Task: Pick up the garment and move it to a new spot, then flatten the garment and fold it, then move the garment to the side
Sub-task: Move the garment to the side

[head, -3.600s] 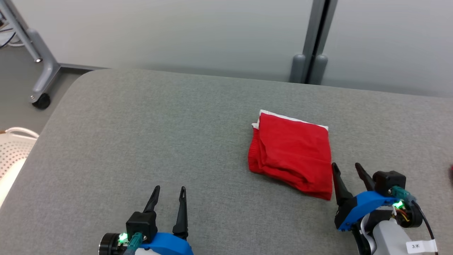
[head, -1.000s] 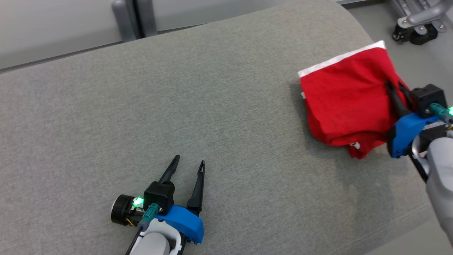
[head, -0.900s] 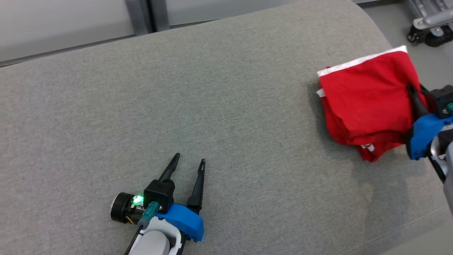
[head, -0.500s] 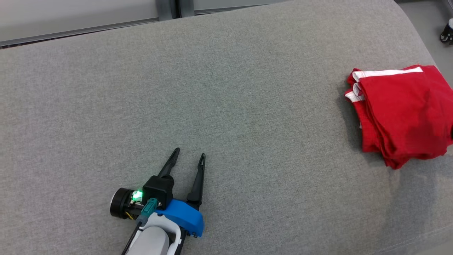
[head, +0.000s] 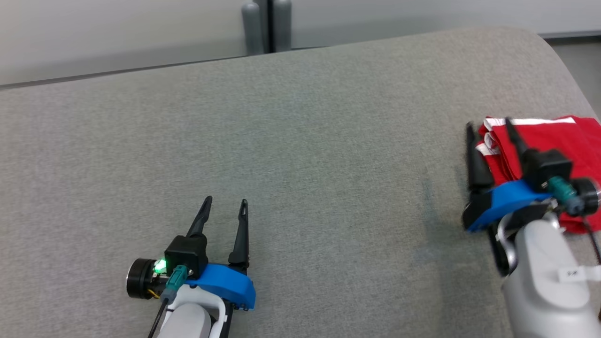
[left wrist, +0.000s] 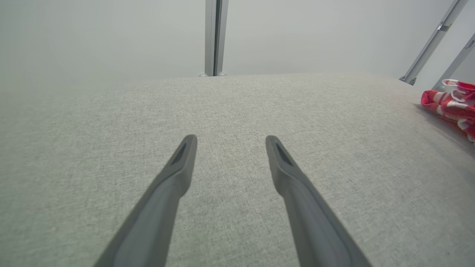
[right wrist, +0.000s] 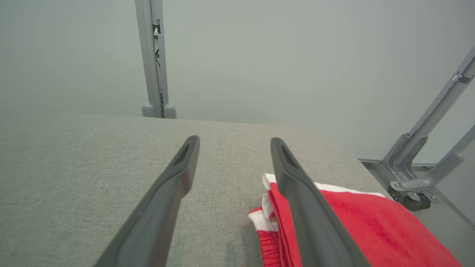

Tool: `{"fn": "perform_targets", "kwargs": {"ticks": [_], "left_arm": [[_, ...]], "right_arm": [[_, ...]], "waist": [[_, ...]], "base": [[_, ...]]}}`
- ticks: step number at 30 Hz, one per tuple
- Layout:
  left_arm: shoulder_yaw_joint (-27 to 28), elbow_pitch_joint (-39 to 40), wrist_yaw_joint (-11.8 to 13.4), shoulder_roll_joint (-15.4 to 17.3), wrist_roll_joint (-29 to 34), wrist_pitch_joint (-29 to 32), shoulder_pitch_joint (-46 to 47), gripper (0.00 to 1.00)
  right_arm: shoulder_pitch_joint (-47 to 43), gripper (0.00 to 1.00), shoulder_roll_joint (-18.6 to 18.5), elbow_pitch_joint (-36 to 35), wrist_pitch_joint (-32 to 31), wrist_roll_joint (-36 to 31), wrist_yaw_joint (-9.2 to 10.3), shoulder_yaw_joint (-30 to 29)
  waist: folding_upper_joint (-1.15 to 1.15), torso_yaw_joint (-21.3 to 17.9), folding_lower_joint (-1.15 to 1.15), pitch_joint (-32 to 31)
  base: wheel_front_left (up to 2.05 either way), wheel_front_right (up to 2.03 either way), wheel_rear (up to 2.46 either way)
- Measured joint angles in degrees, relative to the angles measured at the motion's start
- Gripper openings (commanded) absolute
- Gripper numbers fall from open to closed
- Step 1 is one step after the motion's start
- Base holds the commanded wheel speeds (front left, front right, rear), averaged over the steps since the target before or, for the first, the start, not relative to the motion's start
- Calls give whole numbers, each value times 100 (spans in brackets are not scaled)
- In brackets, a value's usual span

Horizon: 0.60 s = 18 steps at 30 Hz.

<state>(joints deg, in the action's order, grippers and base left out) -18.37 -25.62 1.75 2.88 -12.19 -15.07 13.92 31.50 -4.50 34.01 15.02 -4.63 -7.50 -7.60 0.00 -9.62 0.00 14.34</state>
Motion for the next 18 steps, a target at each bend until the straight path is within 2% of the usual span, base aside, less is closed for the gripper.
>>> {"fn": "perform_targets", "kwargs": {"ticks": [6, 18], "left_arm": [[158, 87, 100, -1, -58, 1, -183, 100], [623, 110, 283, 1, -32, 1, -575, 100]], "right_arm": [[-661, 100, 134, -144, 0, 354, 1, 627], [-1285, 100, 165, -186, 1, 816, 1, 966]], "waist": [[-1, 308, 0, -225], [-1, 694, 0, -691]], "base": [[0, 0, 0], [0, 0, 0]]}}
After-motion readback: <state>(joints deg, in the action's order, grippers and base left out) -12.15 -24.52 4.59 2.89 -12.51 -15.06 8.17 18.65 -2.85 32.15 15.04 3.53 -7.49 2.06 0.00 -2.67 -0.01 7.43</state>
